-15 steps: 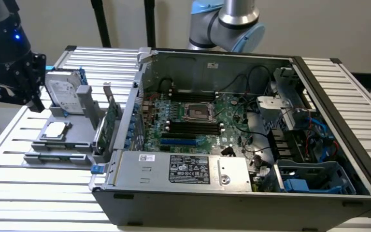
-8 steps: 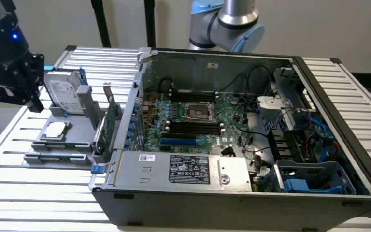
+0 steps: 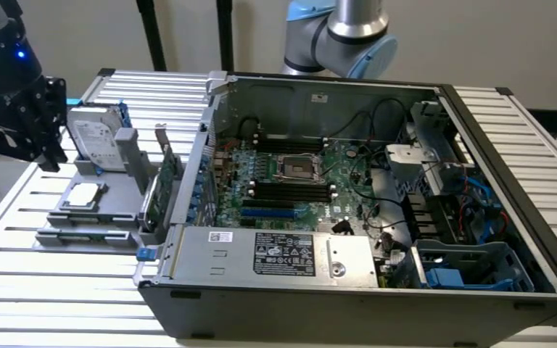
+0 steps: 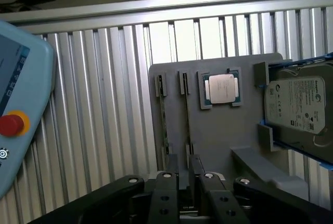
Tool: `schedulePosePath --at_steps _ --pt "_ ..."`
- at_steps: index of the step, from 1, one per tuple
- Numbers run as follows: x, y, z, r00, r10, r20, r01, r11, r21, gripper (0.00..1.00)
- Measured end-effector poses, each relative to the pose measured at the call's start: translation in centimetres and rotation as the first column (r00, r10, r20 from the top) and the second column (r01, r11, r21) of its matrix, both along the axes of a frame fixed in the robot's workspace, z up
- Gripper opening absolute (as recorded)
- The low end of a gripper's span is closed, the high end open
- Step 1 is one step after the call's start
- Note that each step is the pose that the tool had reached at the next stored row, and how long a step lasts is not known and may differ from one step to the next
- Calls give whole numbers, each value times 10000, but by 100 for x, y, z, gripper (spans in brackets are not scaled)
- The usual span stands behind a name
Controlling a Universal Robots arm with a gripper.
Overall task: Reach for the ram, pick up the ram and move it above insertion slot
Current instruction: 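Pick up the ram and move it above insertion slot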
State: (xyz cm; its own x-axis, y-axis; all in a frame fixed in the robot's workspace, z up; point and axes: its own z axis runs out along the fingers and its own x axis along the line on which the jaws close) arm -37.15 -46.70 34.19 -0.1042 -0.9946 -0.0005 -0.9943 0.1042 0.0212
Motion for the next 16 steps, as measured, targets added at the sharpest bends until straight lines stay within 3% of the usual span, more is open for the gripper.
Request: schedulePosePath --at_steps 5,16 --pt "0 0 -34 10000 0 1 0 10000 1 42" --pt "0 -8 -230 10000 3 1 -3 10000 1 42"
